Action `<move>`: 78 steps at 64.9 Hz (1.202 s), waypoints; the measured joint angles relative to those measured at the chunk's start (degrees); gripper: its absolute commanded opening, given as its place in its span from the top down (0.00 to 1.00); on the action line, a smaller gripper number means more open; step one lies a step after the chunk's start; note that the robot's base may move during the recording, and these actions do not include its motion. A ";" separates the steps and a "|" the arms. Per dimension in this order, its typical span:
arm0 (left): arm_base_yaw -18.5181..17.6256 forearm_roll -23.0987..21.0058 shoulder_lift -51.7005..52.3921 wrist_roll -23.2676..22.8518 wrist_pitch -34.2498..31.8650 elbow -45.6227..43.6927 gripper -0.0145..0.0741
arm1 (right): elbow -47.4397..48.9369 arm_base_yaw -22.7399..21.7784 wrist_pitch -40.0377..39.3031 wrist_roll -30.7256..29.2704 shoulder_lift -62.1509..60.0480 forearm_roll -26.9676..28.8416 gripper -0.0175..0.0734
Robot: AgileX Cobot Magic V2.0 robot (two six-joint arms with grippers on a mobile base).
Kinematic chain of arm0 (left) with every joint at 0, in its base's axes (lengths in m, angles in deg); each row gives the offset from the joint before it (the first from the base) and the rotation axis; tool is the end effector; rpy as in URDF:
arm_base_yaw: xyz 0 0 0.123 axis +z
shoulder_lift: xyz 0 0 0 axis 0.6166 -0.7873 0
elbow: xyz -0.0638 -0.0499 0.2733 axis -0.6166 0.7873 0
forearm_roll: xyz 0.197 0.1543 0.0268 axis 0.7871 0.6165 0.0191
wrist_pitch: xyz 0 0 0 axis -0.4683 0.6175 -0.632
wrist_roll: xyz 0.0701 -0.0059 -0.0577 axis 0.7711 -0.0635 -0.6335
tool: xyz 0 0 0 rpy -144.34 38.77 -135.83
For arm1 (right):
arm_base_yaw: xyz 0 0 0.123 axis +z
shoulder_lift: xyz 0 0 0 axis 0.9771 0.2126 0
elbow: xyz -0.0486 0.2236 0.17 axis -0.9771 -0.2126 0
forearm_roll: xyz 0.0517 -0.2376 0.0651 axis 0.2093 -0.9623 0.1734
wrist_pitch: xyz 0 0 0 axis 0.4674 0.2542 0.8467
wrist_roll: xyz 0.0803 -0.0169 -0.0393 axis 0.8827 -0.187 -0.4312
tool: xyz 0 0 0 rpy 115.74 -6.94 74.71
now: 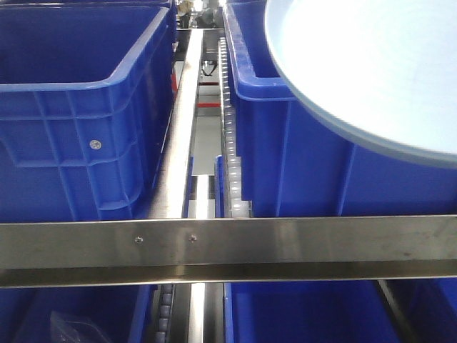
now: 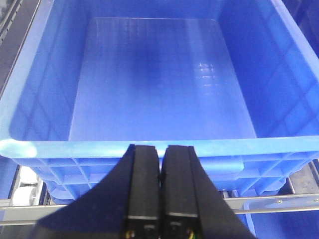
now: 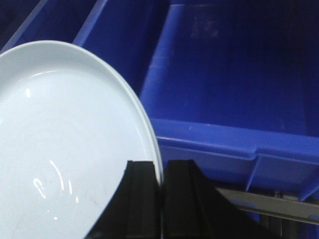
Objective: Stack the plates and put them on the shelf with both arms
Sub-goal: 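Move the right gripper over the blue bin and lower the plates, then lower the plates into the blue bin and open the right gripper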
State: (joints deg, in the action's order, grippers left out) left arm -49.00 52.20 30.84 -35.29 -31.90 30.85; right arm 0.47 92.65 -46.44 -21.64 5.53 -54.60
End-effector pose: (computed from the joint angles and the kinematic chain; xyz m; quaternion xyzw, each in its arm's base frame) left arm 0.1235 -0.0152 0.3078 0.0201 0.8317 -0.0367 0.5536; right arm 0.1161 0.0344 0.3239 -0.0425 0.8264 0.1381 0.5442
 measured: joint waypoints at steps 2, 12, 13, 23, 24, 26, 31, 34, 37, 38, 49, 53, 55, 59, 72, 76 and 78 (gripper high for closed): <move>0.00 0.00 0.00 0.00 0.00 0.00 0.74 | 0.24 0.00 -0.46 0.00 0.57 0.00 0.79; 0.00 0.00 0.00 0.00 0.00 0.00 0.74 | 3.55 0.00 -3.21 0.00 5.26 0.00 0.79; 0.00 0.00 0.00 0.00 0.00 0.00 0.74 | 3.94 0.00 -3.58 0.00 5.85 0.00 0.79; 0.00 0.00 0.00 0.00 0.00 0.00 0.74 | 8.55 0.00 -7.62 0.00 12.40 -0.55 0.79; 0.00 0.00 0.00 0.00 0.00 0.00 0.74 | 9.01 0.00 -7.91 0.00 13.07 -0.67 0.79; 0.00 0.00 0.00 0.00 0.00 0.00 0.74 | 10.18 0.00 -8.49 0.00 14.74 -1.34 0.79; 0.00 0.00 0.00 0.00 0.00 0.00 0.74 | 12.80 -0.34 -9.79 0.00 18.28 -2.43 0.79; 0.00 0.00 0.00 0.00 0.00 0.00 0.74 | 14.22 -1.12 -10.30 0.00 20.15 -2.68 0.79; 0.00 0.00 0.00 0.00 0.00 0.00 0.74 | 15.78 -2.04 -10.83 0.11 22.31 -2.76 0.79; 0.00 0.00 0.00 0.00 0.00 0.00 0.74 | 16.00 -2.23 -10.97 0.11 22.60 -2.76 0.79; 0.00 0.00 0.00 0.00 0.00 0.00 0.74 | 21.08 -7.68 -12.26 0.11 29.53 -3.03 0.79; 0.00 0.00 0.00 0.00 0.00 0.00 0.74 | 22.59 -9.35 -13.06 0.11 31.92 -3.10 0.79; 0.00 0.00 0.00 0.00 0.00 0.00 0.74 | 23.37 -10.08 -13.70 0.11 33.14 -3.10 0.79; 0.00 0.00 0.00 0.00 0.00 0.00 0.74 | 25.03 -11.46 -14.73 0.00 35.93 -3.10 0.79; 0.00 0.00 0.00 0.00 0.00 0.00 0.74 | 29.30 -13.48 -17.55 0.00 43.88 -3.10 0.78; 0.00 0.00 0.00 0.00 0.00 0.00 0.74 | 30.13 -13.57 -18.43 0.00 46.11 -3.10 0.73; 0.00 0.00 0.00 0.00 0.00 0.00 0.74 | 30.38 -13.57 -18.66 0.00 46.84 -3.10 0.66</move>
State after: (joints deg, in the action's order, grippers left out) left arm -49.00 52.20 30.84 -35.29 -31.90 30.85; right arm 30.85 79.08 -65.10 -21.64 52.37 -57.71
